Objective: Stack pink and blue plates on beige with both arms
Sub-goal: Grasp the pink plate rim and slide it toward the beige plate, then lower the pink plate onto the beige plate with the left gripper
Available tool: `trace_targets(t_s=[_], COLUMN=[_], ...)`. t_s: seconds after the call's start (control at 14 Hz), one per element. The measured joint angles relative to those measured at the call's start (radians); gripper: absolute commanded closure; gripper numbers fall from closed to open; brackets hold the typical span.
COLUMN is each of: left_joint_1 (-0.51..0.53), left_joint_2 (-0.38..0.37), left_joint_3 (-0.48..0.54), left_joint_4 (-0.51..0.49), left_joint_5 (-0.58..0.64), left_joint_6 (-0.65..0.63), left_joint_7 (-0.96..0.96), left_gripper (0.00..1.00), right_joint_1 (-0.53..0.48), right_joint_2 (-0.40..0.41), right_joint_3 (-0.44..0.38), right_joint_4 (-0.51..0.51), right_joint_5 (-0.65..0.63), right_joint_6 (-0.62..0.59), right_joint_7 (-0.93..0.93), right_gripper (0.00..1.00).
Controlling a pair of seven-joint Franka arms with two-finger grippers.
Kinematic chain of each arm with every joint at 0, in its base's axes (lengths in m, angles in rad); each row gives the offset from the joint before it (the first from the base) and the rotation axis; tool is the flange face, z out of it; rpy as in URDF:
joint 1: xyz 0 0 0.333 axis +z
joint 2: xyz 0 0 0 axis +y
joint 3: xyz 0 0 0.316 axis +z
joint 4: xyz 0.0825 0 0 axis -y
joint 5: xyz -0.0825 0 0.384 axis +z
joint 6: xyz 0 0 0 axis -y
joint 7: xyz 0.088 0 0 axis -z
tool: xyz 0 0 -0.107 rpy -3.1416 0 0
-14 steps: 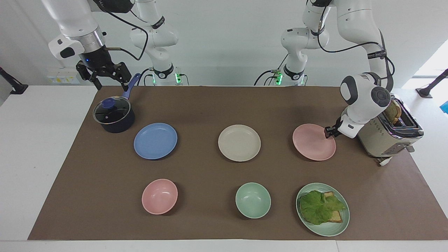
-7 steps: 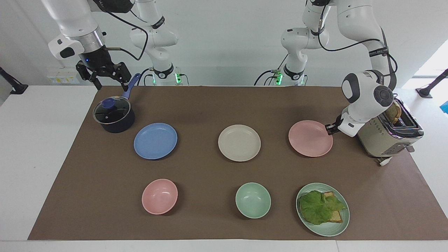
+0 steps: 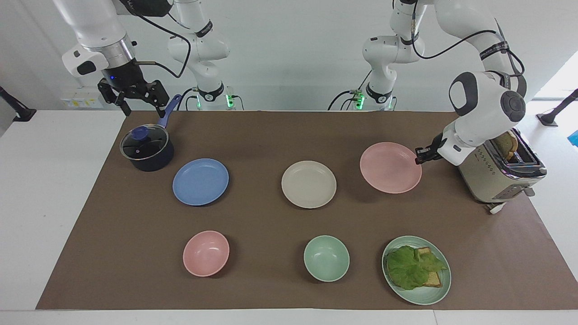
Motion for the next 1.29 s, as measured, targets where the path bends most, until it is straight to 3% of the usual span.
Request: trace_targets(t_s=[0.22,0.57,1.0,1.29], left_joint_1=[-0.03,-0.199,-0.326,-0.353], left_joint_2=[-0.004,-0.004,0.018,0.067], left_joint_3=[-0.072,-0.084,-0.084,-0.083], left_joint_4=[0.0,-0.001,-0.077,-0.106], left_joint_5=[-0.031,-0.045,-0.079,-0.088], left_joint_6=[0.01,0.103,0.294,0.371], left_joint_7=[-0.118,-0.322,-0.433,-0.441], left_gripper=[1.0,1.0,1.0,1.0], right_joint_1=[0.0,-0.002,-0.003,-0.003], right_joint_2=[0.0,-0.001,-0.002,-0.002], right_joint_3=[0.0,-0.001,-0.001,-0.001], right_joint_4=[0.0,-0.003,-0.005,-0.005], right_joint_5=[0.0,0.0,0.0,0.0], right_joint_6=[0.0,-0.001,-0.001,-0.001], right_joint_7=[0.0,0.0,0.0,0.0], right_gripper=[0.0,0.0,0.0,0.0])
